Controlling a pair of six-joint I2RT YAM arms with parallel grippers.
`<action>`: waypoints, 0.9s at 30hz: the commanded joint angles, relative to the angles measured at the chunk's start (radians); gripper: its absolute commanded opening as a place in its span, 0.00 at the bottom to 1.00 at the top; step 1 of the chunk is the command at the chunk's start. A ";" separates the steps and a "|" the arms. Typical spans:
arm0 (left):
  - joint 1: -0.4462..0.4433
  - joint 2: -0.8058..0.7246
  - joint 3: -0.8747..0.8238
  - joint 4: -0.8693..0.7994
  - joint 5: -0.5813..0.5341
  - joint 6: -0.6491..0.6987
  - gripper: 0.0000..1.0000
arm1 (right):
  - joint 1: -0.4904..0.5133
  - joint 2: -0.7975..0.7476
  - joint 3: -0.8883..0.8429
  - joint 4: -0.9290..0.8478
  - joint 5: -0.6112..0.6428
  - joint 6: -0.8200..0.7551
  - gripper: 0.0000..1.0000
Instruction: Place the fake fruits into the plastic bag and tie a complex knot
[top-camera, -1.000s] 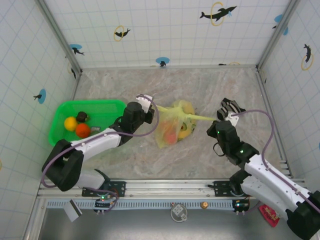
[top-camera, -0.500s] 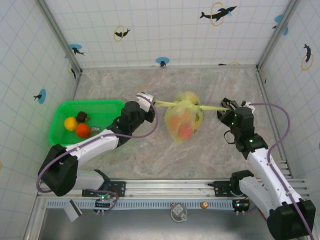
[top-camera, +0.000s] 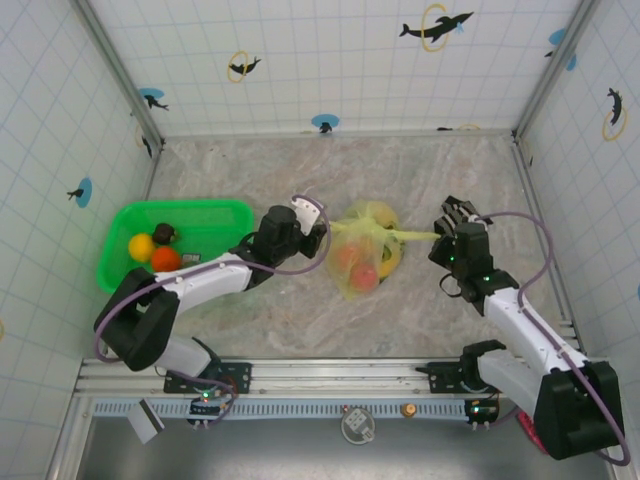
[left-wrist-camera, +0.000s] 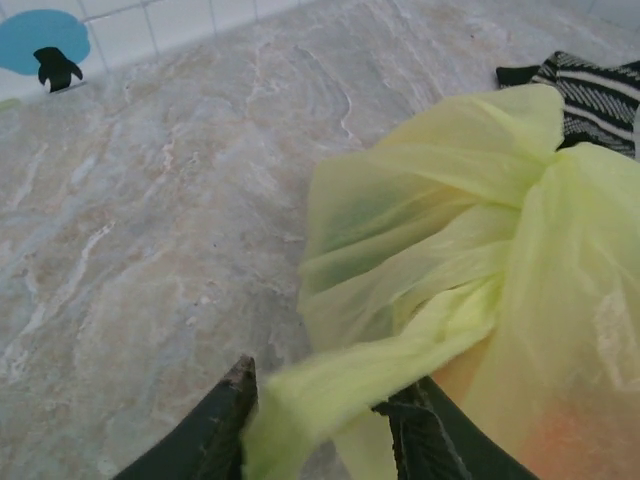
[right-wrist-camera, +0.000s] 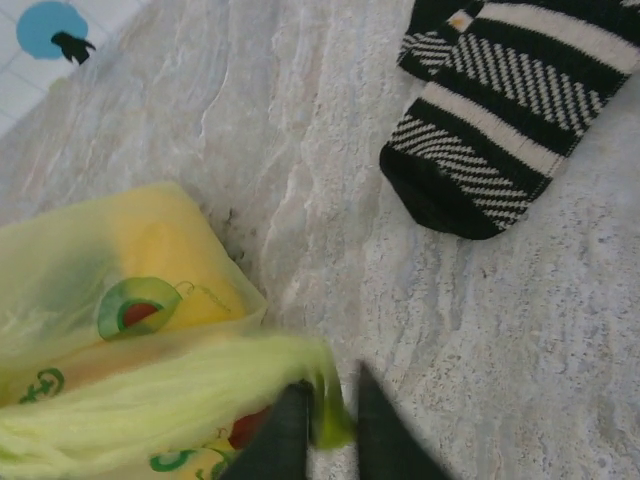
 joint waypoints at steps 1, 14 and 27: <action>0.002 -0.056 0.040 -0.068 -0.032 -0.004 0.68 | 0.038 -0.008 0.055 -0.002 0.044 -0.097 0.63; 0.016 -0.448 -0.160 0.139 -0.308 0.027 0.98 | 0.065 -0.193 0.168 0.079 0.167 -0.437 0.99; 0.243 -0.136 -0.231 0.251 0.018 -0.114 0.98 | 0.011 -0.063 0.009 0.373 0.136 -0.494 0.99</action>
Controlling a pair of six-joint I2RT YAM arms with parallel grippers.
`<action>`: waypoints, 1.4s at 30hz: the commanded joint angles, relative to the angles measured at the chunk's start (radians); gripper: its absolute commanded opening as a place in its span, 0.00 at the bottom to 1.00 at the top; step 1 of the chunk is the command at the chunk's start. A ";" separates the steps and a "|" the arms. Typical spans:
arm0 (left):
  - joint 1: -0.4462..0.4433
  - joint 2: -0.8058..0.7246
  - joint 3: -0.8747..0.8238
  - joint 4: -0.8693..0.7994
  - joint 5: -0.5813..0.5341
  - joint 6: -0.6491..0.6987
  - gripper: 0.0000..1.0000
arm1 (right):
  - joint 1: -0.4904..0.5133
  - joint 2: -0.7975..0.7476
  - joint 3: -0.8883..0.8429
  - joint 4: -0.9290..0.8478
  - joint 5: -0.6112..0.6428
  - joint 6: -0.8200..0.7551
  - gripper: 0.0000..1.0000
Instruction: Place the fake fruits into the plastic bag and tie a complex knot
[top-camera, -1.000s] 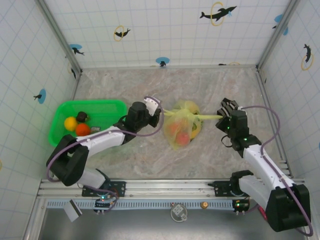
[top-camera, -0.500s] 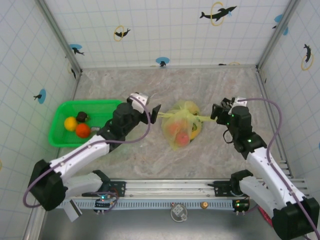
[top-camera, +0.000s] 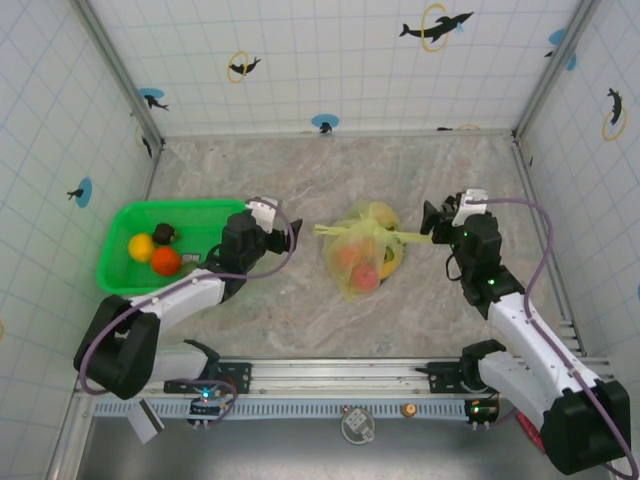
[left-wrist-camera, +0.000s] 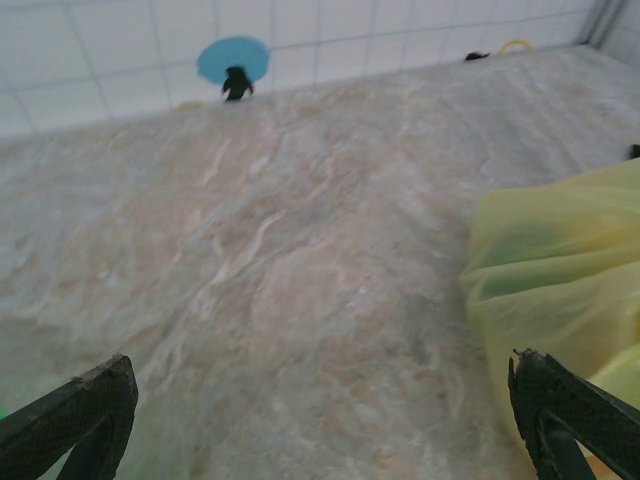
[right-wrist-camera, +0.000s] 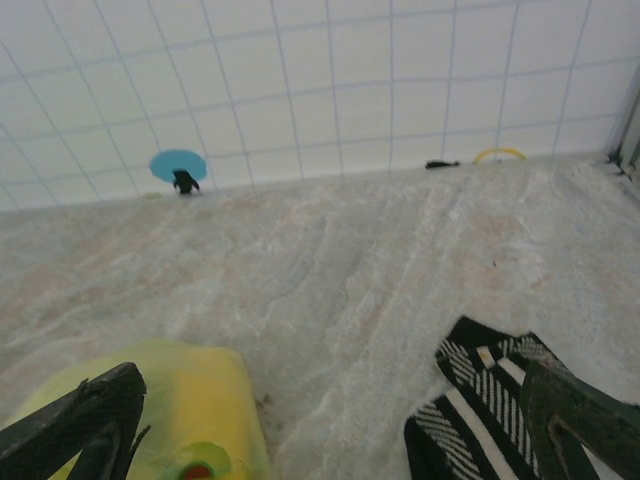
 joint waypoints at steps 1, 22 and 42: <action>0.037 0.046 -0.022 0.102 0.032 -0.035 0.98 | -0.037 0.027 -0.041 0.107 0.004 -0.003 0.99; 0.051 -0.377 0.218 -0.563 -0.275 -0.192 0.98 | -0.002 0.014 0.122 -0.254 0.143 0.115 0.99; 0.052 -0.442 0.449 -1.669 -0.141 -0.649 0.00 | 0.091 -0.145 -0.060 -0.211 0.050 0.082 0.99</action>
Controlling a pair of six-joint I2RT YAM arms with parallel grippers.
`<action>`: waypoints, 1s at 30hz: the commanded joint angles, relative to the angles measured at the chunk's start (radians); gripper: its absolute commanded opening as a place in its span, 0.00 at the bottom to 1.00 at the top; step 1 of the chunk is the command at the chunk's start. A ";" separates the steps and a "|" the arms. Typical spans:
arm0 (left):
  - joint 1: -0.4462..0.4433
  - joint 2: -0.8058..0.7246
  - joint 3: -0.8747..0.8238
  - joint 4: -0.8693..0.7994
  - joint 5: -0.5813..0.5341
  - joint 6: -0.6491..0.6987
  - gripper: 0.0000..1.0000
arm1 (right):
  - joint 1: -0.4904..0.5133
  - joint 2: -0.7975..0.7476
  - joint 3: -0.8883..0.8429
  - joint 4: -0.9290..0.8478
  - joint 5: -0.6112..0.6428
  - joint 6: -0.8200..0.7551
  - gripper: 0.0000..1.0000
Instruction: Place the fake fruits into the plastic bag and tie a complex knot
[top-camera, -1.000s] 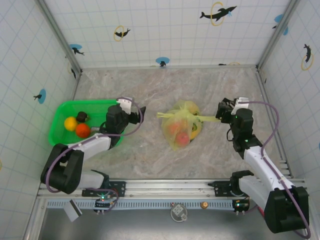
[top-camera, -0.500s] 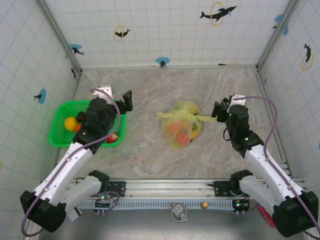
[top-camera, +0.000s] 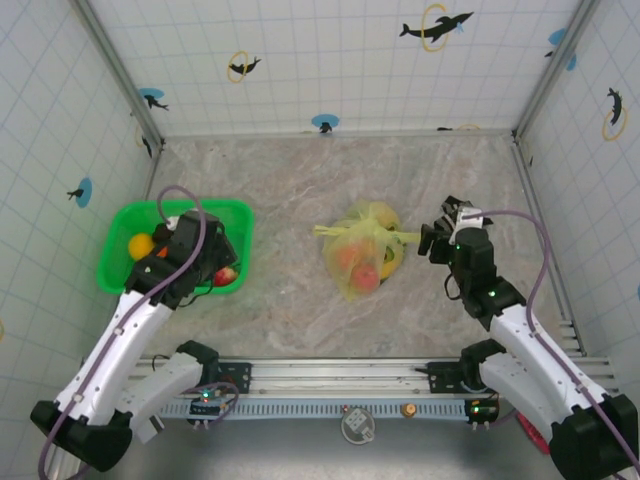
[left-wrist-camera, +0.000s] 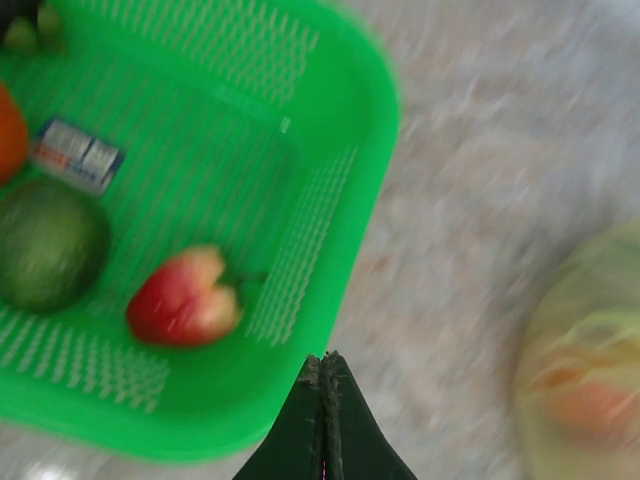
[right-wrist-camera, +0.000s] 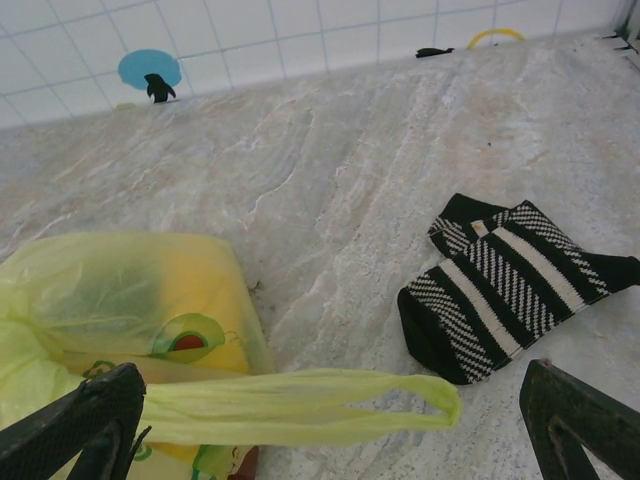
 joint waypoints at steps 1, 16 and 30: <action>0.003 -0.014 0.003 -0.265 0.077 0.050 0.00 | 0.009 -0.052 -0.030 0.031 -0.004 -0.018 0.99; -0.002 0.136 -0.202 -0.096 -0.042 0.048 0.08 | 0.027 -0.144 -0.095 0.125 -0.035 0.026 0.99; 0.123 0.415 -0.183 0.366 -0.260 0.246 0.25 | 0.039 -0.200 -0.091 0.156 -0.109 0.057 0.99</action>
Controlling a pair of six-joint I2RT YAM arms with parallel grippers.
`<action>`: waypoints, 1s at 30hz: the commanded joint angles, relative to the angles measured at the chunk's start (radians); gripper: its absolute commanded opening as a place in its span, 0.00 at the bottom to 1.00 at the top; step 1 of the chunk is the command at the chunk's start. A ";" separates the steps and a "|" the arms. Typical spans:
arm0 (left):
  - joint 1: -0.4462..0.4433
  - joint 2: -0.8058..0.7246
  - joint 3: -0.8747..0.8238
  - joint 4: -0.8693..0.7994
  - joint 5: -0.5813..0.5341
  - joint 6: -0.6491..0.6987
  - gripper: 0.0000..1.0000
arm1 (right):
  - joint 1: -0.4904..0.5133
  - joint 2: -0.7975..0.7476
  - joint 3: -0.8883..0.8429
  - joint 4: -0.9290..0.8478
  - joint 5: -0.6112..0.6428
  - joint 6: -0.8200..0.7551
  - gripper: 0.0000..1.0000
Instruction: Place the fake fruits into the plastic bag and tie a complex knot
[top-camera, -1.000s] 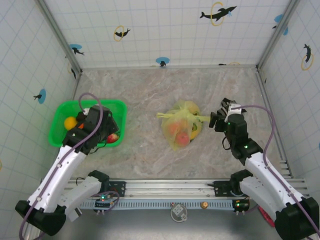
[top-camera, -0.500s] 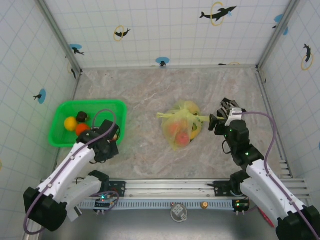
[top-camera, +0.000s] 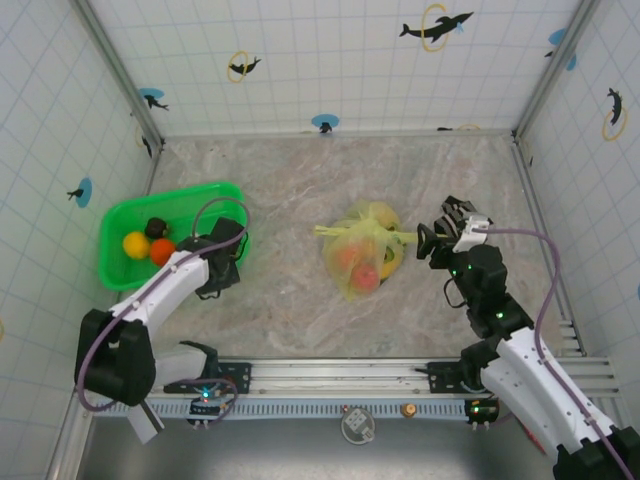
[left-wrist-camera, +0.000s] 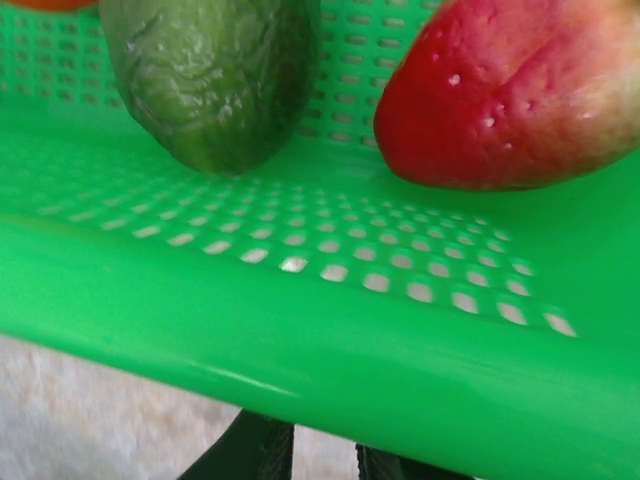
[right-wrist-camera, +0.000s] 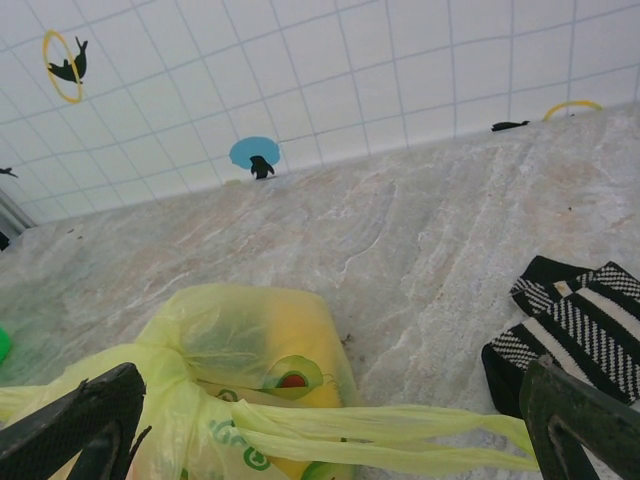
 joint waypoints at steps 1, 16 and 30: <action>0.011 0.036 0.028 0.271 -0.077 0.127 0.30 | 0.010 -0.005 -0.014 0.056 -0.018 0.007 0.99; 0.015 0.120 -0.102 0.958 0.130 0.465 0.78 | 0.032 0.053 -0.075 0.134 0.061 -0.077 0.99; 0.046 -0.250 -0.561 1.311 0.073 0.521 0.98 | 0.009 0.211 -0.083 0.248 0.347 -0.152 0.99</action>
